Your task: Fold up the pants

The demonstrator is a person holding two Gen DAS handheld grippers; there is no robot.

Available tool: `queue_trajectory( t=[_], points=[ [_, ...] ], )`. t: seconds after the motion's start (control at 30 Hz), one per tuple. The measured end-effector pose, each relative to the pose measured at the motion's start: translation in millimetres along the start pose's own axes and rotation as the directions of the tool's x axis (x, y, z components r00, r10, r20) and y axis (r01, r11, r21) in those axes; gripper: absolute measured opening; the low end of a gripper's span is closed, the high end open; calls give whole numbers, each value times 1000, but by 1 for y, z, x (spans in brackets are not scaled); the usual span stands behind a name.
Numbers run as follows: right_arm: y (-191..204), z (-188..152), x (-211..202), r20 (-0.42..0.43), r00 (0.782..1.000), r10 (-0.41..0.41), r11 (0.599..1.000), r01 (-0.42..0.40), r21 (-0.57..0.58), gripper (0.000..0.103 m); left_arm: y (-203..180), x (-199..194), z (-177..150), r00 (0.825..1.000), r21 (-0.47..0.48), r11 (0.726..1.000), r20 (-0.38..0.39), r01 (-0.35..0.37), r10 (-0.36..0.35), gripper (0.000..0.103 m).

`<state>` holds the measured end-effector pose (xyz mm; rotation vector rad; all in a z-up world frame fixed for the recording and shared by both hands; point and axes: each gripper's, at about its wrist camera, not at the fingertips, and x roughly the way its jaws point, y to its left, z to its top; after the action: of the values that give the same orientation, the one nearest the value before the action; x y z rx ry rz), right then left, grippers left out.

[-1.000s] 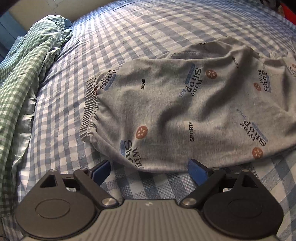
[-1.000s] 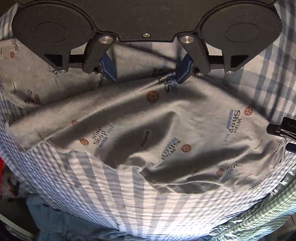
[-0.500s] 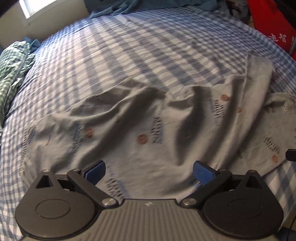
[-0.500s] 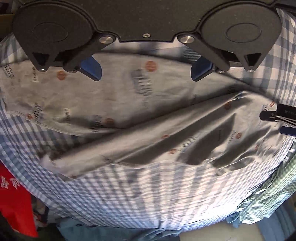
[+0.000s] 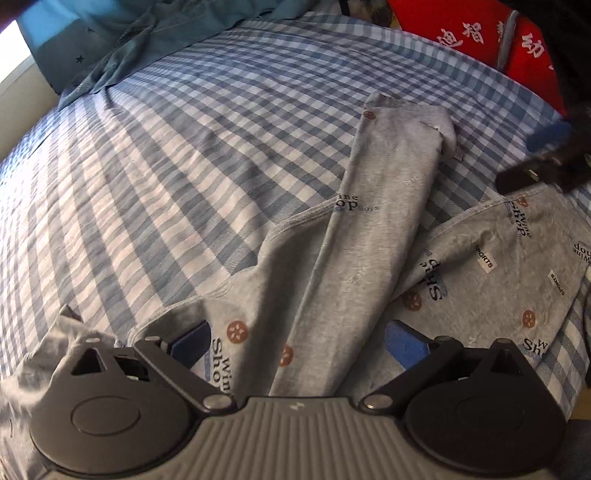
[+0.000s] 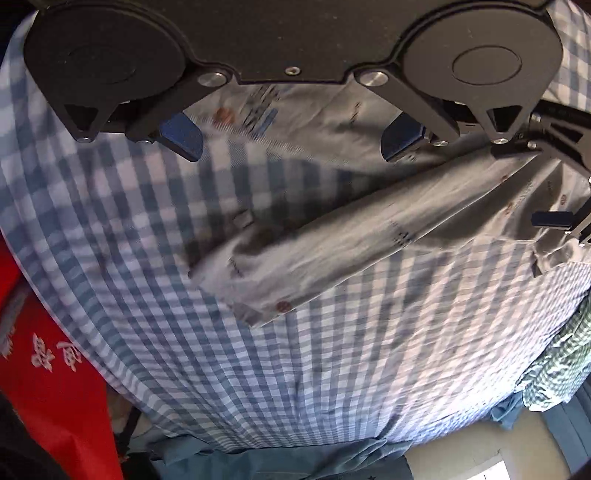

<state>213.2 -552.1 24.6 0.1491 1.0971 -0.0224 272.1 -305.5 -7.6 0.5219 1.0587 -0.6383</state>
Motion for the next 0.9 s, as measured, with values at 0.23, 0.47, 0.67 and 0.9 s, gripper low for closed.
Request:
queue_trajectory(
  t=[0.23, 0.47, 0.67, 0.9],
  points=[
    [-11, 72, 36, 8, 989, 147, 987, -147, 70, 102, 28, -2, 1, 977, -144, 966, 6, 214, -215, 93],
    [-5, 131, 82, -92, 982, 166, 972, -147, 185, 97, 62, 14, -7, 950, -302, 904, 16, 303, -313, 72],
    [3, 150, 119, -190, 977, 99, 972, -54, 230, 85, 82, 24, -9, 935, -370, 869, -3, 328, -354, 48],
    [12, 146, 135, -221, 974, -52, 977, 96, 192, 44, 77, 29, -2, 919, -283, 890, -63, 358, -390, 33]
  ],
)
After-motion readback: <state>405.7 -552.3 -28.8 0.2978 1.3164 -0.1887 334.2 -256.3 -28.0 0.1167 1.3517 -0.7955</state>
